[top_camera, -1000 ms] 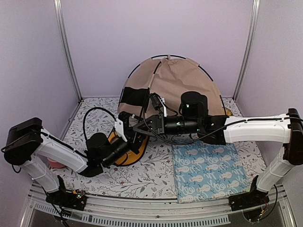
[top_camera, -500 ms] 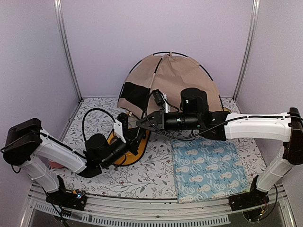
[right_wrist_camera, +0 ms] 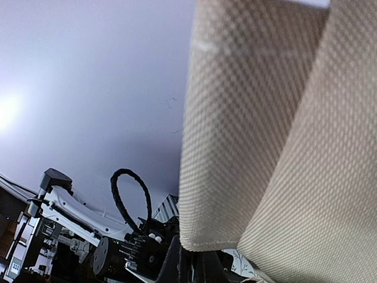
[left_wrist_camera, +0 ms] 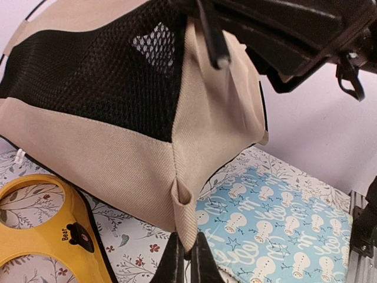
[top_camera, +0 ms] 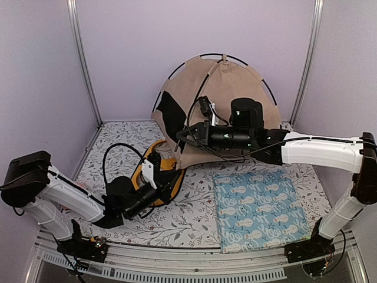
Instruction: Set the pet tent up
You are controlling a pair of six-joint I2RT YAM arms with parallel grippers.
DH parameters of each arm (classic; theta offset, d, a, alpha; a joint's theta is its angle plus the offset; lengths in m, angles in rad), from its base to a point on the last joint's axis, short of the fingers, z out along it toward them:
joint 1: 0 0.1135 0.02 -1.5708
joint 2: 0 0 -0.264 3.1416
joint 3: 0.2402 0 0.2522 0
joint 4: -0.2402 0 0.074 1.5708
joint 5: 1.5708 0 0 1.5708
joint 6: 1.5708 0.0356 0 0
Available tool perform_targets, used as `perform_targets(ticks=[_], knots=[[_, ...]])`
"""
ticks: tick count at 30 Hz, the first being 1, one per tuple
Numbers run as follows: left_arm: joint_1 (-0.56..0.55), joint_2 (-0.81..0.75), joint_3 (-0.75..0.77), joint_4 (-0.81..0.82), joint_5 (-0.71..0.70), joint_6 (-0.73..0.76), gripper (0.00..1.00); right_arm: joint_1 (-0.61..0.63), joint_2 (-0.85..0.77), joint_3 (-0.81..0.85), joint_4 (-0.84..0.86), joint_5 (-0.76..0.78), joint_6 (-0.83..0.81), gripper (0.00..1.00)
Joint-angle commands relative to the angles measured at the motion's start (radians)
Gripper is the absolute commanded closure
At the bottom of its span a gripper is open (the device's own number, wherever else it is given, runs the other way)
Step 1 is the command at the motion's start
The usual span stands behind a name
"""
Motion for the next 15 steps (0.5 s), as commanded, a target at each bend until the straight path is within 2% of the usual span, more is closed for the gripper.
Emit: perform_targets(ticks=[1,15], knots=[[-0.032,-0.025,-0.013,-0.023,-0.031,0.025,1.00,-0.038,0.034,0.033,0.018,0.098,-0.027,1.00],[-0.033,-0.106,0.025,-0.099,-0.046,0.082,1.00,-0.026,0.039,-0.018,-0.026,0.115,-0.066,1.00]])
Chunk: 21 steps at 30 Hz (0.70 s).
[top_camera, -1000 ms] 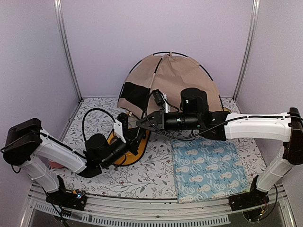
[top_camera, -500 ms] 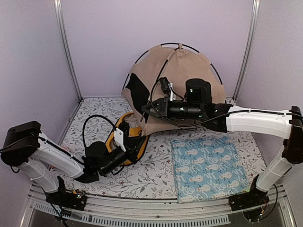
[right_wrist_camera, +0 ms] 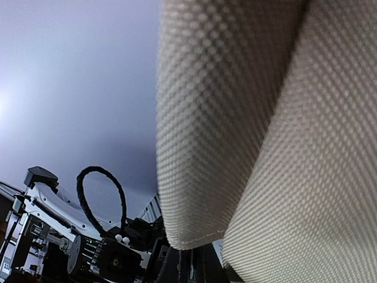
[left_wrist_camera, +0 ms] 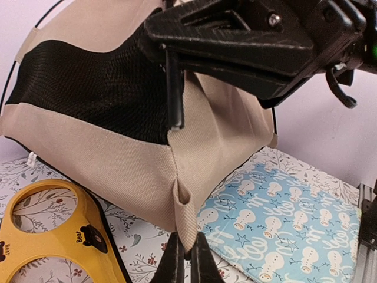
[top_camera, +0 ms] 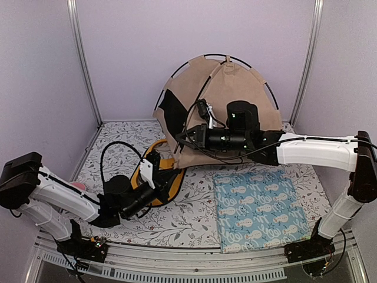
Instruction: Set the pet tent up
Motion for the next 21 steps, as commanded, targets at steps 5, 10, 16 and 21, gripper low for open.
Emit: perform_targets(ticks=[5,10,16,21], knots=[[-0.020,-0.042,0.038,-0.017,-0.015,0.047,1.00,-0.003,0.006,-0.024,-0.051,0.098,-0.046,1.00],[-0.020,-0.053,0.047,-0.026,-0.012,0.061,1.00,0.013,0.012,-0.024,-0.066,0.120,-0.057,1.00],[-0.020,-0.065,0.044,-0.037,-0.017,0.064,1.00,0.019,0.015,-0.024,-0.078,0.136,-0.061,1.00],[-0.020,-0.072,0.039,-0.042,-0.016,0.061,1.00,0.019,0.011,-0.024,-0.088,0.160,-0.062,1.00]])
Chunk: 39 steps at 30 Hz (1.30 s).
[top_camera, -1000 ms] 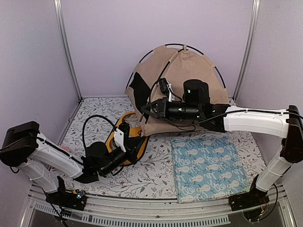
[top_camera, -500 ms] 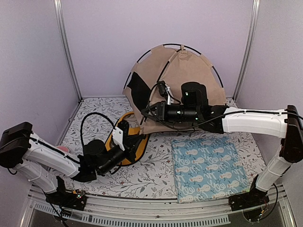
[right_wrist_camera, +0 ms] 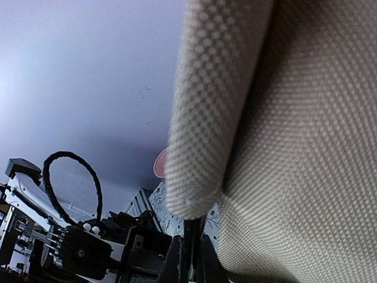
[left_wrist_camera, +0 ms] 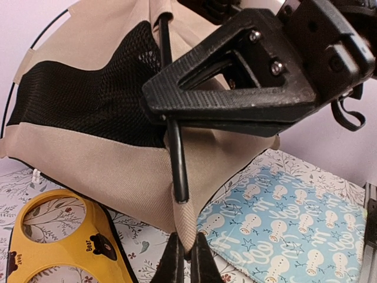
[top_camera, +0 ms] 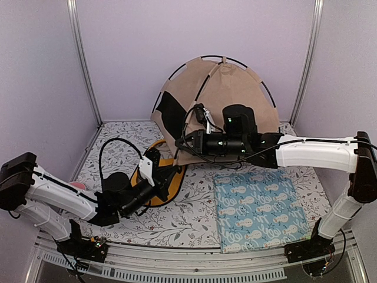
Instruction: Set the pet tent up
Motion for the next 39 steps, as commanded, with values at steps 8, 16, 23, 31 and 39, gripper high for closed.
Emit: perform_targets(ticks=[8,16,23,31,39], knots=[[-0.019,-0.039,0.012,0.010,-0.003,0.015,1.00,-0.014,0.025,-0.018,-0.042,0.100,-0.016,1.00],[-0.019,-0.043,0.008,0.010,-0.017,0.009,1.00,-0.013,0.019,-0.018,-0.060,0.106,-0.029,1.00],[-0.017,-0.043,0.024,0.001,-0.018,0.010,1.00,0.022,0.036,-0.010,-0.086,0.126,-0.053,1.00],[-0.002,-0.064,0.042,-0.046,-0.020,-0.020,1.00,0.071,0.062,-0.010,-0.118,0.168,-0.064,1.00],[0.010,-0.113,0.036,-0.082,-0.015,-0.042,1.00,0.087,0.074,-0.017,-0.157,0.224,-0.079,1.00]])
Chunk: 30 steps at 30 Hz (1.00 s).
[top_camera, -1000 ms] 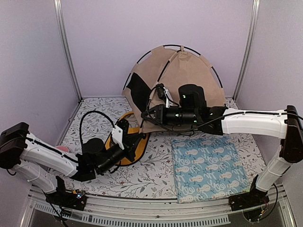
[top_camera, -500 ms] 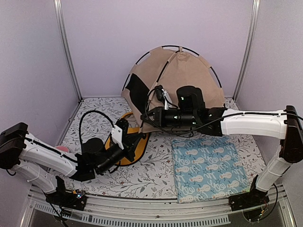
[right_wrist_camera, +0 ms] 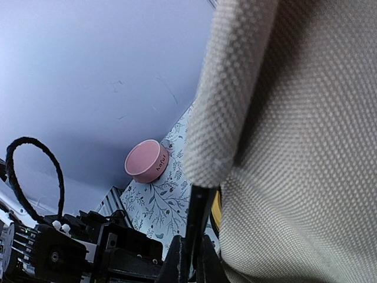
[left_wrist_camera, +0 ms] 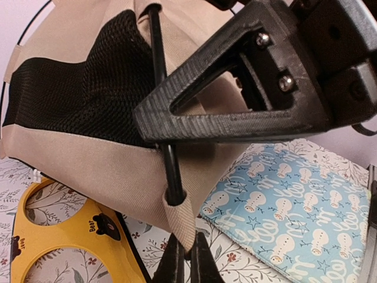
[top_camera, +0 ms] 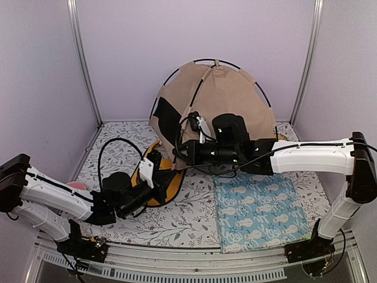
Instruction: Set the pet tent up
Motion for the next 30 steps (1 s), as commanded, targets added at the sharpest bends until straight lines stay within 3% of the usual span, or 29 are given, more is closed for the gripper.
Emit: perform_targets(ticks=[1,30], knots=[[0.010,-0.062,0.036,0.067,-0.005,-0.017,1.00,0.018,0.050,-0.013,-0.110,0.058,-0.025,1.00],[0.093,-0.093,0.044,-0.047,0.016,-0.045,0.83,0.055,0.097,0.023,-0.112,0.058,-0.042,1.00]])
